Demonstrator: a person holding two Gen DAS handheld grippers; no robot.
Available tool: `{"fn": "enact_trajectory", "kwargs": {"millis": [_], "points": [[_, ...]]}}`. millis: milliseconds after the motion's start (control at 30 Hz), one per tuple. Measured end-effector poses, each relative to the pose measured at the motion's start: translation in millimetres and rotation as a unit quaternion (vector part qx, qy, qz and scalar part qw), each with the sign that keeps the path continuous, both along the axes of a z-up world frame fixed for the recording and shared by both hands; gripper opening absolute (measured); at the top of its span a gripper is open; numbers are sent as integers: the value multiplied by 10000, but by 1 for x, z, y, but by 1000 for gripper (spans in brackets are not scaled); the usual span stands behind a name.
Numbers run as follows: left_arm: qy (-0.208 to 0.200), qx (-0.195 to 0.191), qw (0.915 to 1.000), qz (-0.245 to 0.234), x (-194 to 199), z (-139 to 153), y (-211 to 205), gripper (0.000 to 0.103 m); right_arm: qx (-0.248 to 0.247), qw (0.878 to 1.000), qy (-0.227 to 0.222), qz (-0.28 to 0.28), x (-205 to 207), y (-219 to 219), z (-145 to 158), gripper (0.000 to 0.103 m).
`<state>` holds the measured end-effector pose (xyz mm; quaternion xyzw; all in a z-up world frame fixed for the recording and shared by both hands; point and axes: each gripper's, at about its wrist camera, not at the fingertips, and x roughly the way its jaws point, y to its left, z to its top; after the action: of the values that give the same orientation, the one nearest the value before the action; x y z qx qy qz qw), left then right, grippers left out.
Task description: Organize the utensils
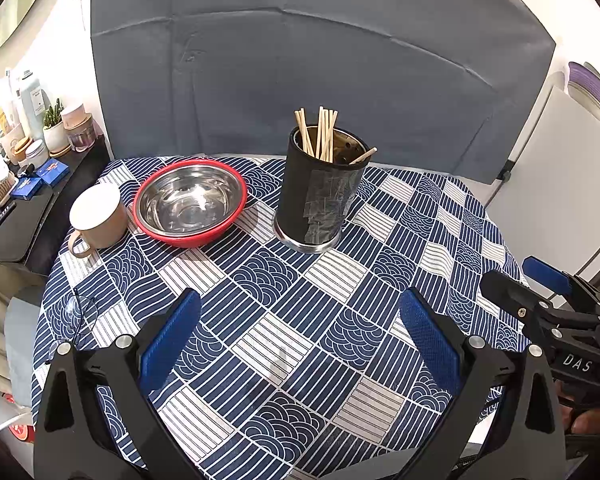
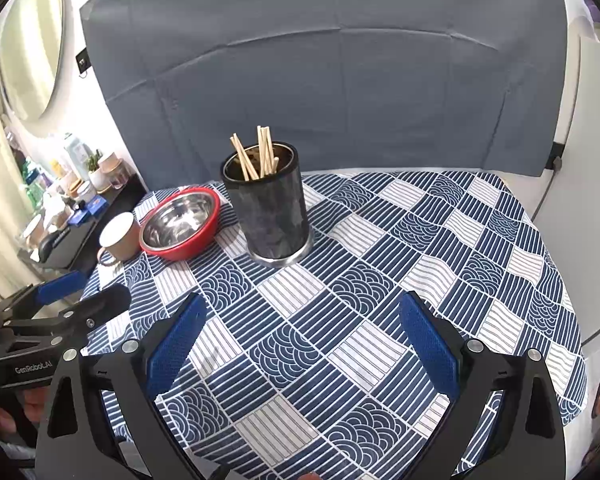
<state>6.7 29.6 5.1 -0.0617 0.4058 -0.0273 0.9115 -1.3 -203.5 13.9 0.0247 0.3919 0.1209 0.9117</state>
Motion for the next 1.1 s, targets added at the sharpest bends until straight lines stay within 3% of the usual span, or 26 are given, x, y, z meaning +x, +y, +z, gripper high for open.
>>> {"fn": "enact_trajectory", "kwargs": {"millis": [1100], "points": [[-11,-3,10000,20,-10,0,4,97,62,10000,9,-13,-8,-2,1,93]]}}
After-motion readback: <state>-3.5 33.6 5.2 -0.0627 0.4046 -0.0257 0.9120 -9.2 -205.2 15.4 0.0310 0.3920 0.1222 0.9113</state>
